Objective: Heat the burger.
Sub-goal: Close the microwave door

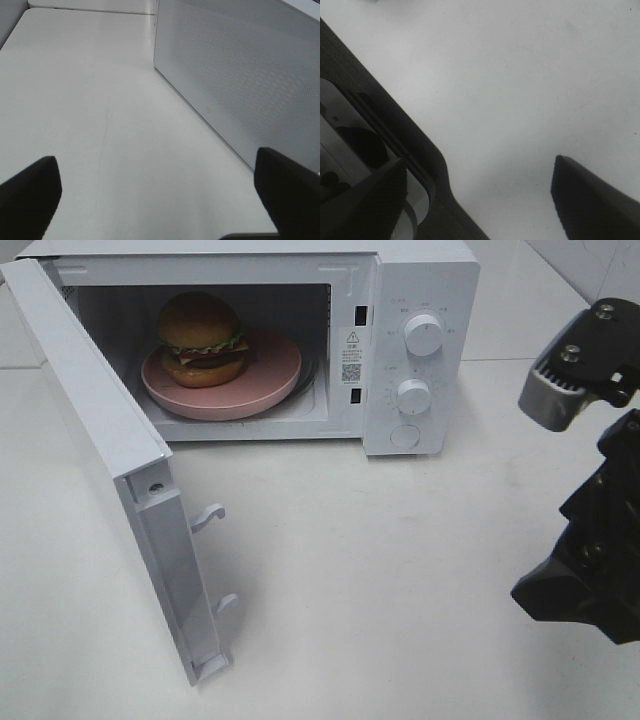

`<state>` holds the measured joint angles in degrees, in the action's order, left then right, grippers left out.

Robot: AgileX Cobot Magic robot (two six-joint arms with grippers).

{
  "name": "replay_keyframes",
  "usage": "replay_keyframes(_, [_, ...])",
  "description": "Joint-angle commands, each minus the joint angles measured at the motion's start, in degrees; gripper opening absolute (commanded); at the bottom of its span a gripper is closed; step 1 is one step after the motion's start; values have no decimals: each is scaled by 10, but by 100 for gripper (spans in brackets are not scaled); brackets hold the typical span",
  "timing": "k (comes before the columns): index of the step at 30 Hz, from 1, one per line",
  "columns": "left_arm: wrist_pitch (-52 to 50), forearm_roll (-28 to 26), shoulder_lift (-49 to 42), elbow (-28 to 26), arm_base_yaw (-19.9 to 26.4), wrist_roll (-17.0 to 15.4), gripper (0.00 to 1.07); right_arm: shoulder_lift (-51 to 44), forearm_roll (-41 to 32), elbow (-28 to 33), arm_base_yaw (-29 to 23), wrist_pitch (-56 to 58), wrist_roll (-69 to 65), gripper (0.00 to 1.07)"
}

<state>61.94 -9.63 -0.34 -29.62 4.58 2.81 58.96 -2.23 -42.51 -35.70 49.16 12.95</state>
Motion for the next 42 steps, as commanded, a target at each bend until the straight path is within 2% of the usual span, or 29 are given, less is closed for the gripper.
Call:
replay_keyframes(1, [-8,-3,-10,2,-2,2,100,-29,7,3,2,40,-24,77])
replay_keyframes(10, [-8,-3,-10,2,-2,2,100,-116,71,19,3,60,-107,77])
replay_keyframes(20, [-8,-3,-10,2,-2,2,100,-213,75,99,6,57,-120,77])
replay_keyframes(22, [-8,-4,-10,2,-2,3,100,-239,71,119,38,56,-120,77])
replay_keyframes(23, [-8,-4,-10,2,-2,3,100,-239,71,119,38,56,-120,77])
replay_keyframes(24, [-8,-4,-10,2,-2,3,100,-262,71,129,74,57,-120,77])
replay_keyframes(25, [-8,-4,-10,2,-2,3,100,-262,71,129,74,57,-120,77])
replay_keyframes(27, [-8,-4,-10,2,-2,3,100,-297,70,129,120,60,-120,77])
replay_keyframes(28, [-8,-4,-10,2,-2,3,100,-297,70,129,120,60,-120,77])
replay_keyframes(32, [-8,-4,-10,2,-2,3,100,-362,52,130,179,64,-123,77])
replay_keyframes(42, [-8,-4,-10,2,-2,3,100,-479,30,141,261,80,-123,77])
